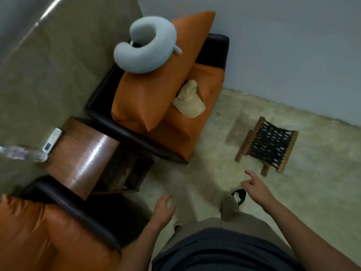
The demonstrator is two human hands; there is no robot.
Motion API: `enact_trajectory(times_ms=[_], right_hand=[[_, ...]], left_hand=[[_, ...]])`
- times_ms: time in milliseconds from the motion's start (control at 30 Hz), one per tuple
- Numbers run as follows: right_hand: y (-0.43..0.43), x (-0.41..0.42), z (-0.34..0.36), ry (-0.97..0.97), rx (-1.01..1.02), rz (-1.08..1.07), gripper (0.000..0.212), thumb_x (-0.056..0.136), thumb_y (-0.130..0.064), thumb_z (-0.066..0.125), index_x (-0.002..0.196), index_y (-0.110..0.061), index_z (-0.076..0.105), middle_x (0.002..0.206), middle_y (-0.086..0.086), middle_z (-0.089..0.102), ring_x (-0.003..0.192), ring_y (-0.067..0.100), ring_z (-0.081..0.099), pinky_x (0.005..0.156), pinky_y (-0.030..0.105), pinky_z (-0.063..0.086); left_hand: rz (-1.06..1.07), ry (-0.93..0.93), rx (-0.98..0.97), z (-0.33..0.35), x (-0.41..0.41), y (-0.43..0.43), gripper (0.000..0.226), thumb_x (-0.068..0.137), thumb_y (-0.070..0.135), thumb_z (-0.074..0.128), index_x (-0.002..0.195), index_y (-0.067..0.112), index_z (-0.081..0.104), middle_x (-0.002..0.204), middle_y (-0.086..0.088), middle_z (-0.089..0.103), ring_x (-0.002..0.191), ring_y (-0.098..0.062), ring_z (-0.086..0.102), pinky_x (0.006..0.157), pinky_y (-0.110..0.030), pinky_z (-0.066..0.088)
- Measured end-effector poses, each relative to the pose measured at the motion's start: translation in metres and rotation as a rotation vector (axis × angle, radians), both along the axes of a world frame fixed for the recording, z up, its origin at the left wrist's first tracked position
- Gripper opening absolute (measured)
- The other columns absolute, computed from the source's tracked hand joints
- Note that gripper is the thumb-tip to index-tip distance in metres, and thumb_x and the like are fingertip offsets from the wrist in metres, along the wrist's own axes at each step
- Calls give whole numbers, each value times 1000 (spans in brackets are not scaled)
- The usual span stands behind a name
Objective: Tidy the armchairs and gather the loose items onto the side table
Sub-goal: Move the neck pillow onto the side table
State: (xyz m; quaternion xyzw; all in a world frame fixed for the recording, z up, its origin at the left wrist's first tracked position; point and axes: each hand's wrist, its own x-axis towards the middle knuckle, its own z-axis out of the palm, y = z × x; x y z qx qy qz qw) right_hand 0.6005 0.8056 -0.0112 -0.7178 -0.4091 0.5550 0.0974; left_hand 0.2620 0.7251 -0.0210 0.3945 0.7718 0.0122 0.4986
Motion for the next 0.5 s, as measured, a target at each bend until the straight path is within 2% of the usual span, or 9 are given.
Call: enact_trajectory(times_ms=[167,233,300,400,500], right_hand=[[119,15,-1,-32,18,102,61,100,-25,55,155,-21,30,109,15,64,86,25,60,78,40,47],[150,5,3,5,4,138,61,100,-26,54,156,-24,28,115,20,64,99,33,62,89,47,50],[178,-8,6,28,0,191,60,101,-27,54,156,-26,29,115,16,65,104,33,63,91,47,51],[216,-33,3,31,-22,300,59,100,-27,55,155,-25,32,107,7,63,90,23,60,82,39,49],[254,-58,-1,6,-32,328,55,100,-29,54,152,-24,37,105,11,66,80,18,58,71,34,47]], left_hand=[[81,65,128,28,22,76,49,97,26,57,145,21,46,150,-5,42,137,-20,41,116,-35,32],[125,68,179,41,27,100,49,98,26,57,145,21,47,148,-3,43,138,-18,39,114,-31,31],[159,57,201,48,32,127,48,98,29,56,145,23,47,148,-1,43,137,-16,39,112,-31,32],[229,27,210,48,29,166,47,99,31,54,145,25,45,149,3,42,138,-14,39,112,-30,33],[215,-3,219,44,15,211,47,99,31,54,146,26,46,146,6,45,134,-11,43,105,-24,34]])
